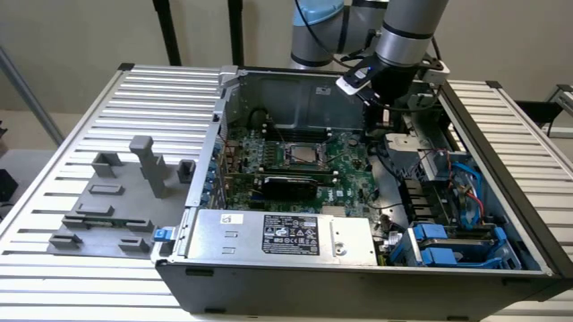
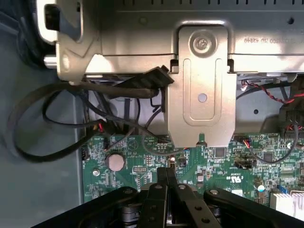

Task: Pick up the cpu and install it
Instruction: 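Close the cpu cover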

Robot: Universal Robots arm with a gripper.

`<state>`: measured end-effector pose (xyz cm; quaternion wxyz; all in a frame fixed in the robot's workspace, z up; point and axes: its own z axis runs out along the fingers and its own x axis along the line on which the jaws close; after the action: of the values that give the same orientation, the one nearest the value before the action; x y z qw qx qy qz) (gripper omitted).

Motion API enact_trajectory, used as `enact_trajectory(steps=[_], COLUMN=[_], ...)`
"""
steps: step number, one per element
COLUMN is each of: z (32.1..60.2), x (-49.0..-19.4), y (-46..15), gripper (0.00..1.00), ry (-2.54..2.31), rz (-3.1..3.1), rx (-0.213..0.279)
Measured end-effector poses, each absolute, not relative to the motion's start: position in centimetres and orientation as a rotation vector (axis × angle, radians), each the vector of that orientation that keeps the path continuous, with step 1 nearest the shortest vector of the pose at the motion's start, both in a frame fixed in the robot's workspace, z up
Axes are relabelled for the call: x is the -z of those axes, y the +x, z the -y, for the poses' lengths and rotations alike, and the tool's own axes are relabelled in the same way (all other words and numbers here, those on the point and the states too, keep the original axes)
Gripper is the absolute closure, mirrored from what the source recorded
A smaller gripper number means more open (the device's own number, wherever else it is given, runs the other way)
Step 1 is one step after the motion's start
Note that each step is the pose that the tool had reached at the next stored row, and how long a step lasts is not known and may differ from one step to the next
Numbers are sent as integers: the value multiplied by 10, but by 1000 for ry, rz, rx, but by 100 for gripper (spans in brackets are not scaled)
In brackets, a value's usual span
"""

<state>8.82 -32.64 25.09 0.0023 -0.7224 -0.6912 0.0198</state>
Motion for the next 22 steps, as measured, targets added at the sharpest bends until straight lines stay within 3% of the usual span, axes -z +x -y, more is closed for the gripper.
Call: enact_trajectory(steps=[9,22], z=[328,329], x=[-238,-238], y=[70,59], gripper=[89,89], ry=[-2262,-2189], rz=[2164,2098], rx=[-71,-215])
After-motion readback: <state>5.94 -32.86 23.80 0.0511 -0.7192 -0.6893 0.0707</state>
